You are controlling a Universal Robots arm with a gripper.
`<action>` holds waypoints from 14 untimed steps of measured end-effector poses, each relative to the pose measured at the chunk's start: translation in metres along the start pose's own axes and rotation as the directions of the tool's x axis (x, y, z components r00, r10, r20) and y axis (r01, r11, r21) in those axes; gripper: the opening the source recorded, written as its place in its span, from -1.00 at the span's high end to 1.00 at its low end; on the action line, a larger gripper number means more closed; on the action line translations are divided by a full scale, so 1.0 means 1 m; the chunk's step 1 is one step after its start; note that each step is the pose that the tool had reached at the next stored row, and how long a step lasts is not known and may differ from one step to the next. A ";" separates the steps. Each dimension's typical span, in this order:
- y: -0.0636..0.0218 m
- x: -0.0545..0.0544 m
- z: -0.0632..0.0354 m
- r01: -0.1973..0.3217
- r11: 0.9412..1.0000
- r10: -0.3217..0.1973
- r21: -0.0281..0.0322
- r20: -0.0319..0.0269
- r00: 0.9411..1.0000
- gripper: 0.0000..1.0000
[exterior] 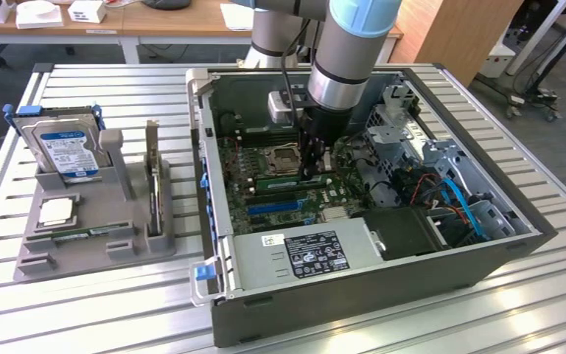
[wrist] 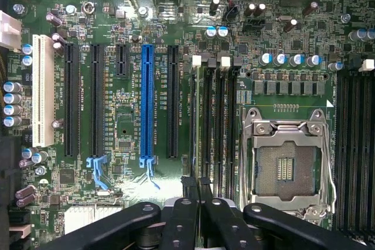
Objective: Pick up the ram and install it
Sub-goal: 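Insert the ram into the slot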
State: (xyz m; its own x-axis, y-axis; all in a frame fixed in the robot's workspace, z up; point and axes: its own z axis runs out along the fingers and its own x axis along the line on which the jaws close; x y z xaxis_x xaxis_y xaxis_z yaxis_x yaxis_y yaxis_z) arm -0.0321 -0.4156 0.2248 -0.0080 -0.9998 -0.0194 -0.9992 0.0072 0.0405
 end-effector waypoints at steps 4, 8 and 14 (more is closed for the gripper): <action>0.0000 0.000 0.0000 0.000 1.000 0.000 0.000 0.000 1.000 0.64; 0.0000 0.000 0.0000 0.000 1.000 0.000 0.000 0.000 1.000 0.51; 0.0002 0.000 -0.0052 0.000 1.000 0.000 0.000 0.000 1.000 0.51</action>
State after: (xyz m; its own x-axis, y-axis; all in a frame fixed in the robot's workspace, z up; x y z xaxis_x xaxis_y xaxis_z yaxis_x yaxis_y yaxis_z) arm -0.0321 -0.4156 0.2300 -0.0080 -0.9998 -0.0195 -0.9992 0.0072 0.0405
